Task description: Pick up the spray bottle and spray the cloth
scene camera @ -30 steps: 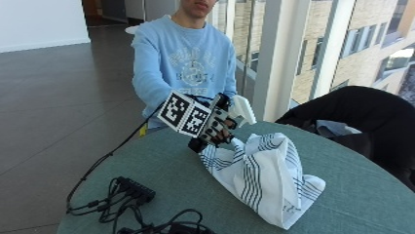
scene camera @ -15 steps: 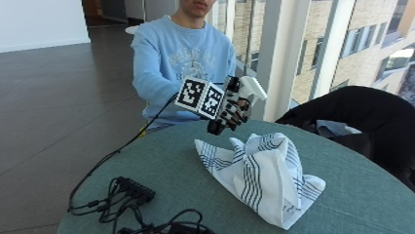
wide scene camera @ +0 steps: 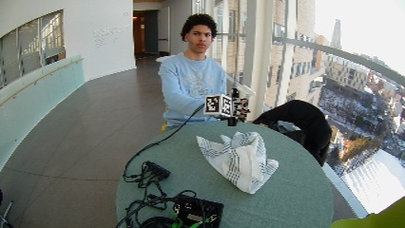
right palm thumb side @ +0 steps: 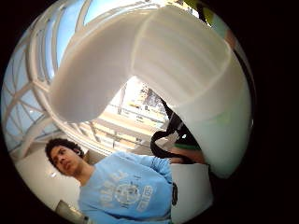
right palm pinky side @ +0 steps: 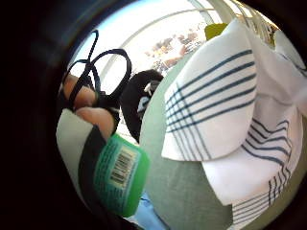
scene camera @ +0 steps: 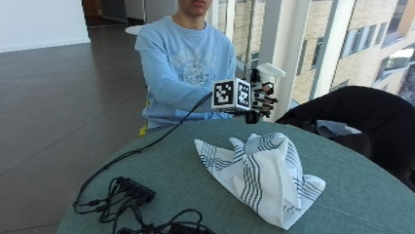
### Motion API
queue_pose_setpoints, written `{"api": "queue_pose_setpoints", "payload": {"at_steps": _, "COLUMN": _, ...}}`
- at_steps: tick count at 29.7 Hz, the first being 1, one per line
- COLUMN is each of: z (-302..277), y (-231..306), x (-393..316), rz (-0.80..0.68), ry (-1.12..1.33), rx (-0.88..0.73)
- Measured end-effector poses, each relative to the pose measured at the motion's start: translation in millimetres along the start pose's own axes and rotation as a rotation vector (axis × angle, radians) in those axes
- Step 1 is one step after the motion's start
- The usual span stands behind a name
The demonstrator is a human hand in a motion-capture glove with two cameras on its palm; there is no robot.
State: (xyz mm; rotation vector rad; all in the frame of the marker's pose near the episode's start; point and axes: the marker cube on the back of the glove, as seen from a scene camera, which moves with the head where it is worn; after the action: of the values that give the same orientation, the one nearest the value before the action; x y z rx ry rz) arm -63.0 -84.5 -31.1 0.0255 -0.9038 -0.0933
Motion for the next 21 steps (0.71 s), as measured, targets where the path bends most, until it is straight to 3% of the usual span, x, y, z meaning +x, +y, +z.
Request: {"api": "queue_pose_setpoints", "payload": {"at_steps": 21, "z": 126.5, "y": -20.7, "x": 21.8, "rz": -0.016, "ry": -0.148, "rx": 0.032}}
